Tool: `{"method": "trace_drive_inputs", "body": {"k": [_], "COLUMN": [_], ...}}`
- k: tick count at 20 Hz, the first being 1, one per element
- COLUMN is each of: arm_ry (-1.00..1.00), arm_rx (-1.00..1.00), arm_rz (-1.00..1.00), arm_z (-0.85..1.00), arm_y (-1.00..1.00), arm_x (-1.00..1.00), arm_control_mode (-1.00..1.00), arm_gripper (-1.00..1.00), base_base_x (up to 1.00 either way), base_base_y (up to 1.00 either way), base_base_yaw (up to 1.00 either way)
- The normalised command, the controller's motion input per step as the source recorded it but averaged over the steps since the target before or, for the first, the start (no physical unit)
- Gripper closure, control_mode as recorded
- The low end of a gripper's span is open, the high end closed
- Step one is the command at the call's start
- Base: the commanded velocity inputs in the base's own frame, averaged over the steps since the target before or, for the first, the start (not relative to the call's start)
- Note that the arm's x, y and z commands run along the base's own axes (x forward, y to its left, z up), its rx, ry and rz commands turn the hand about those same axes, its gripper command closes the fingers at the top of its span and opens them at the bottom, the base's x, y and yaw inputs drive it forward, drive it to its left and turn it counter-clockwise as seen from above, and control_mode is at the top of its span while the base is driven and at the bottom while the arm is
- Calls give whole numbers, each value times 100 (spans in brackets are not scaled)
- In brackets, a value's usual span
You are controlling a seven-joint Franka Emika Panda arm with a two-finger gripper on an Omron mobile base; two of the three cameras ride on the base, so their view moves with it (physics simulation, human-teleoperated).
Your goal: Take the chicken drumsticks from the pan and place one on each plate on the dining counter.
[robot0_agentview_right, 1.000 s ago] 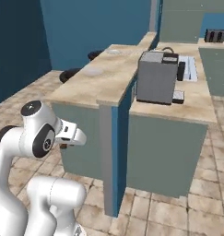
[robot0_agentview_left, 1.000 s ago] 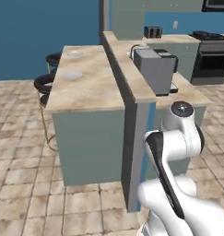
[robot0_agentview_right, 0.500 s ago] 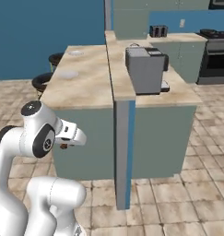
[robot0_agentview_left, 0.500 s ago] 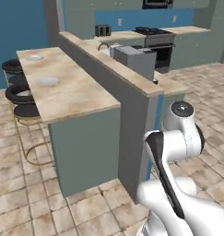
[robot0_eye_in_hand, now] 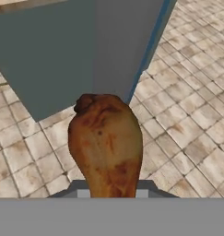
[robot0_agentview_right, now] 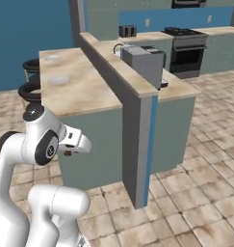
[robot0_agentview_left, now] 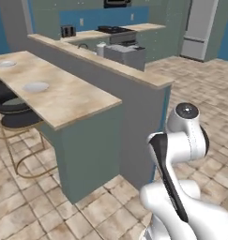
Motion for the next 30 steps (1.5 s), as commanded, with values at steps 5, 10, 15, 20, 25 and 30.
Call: {"method": "trace_drive_inputs", "body": {"k": [5, 10, 15, 20, 25, 30], "arm_ry": [0, 0, 0, 0, 0, 0], "arm_rx": [0, 0, 0, 0, 0, 0], "arm_rz": [0, 0, 0, 0, 0, 0], "arm_z": [0, 0, 0, 0, 0, 0], "arm_y": [0, 0, 0, 0, 0, 0], "arm_x": [0, 0, 0, 0, 0, 0], "arm_control_mode": [100, 100, 100, 100, 100, 100], "arm_gripper": [100, 100, 100, 100, 100, 100], "base_base_x": [0, 0, 0, 19, 49, 73], "base_base_y": [100, 100, 100, 100, 100, 100], "base_base_yaw": [-26, -22, -19, -24, -32, -34]}}
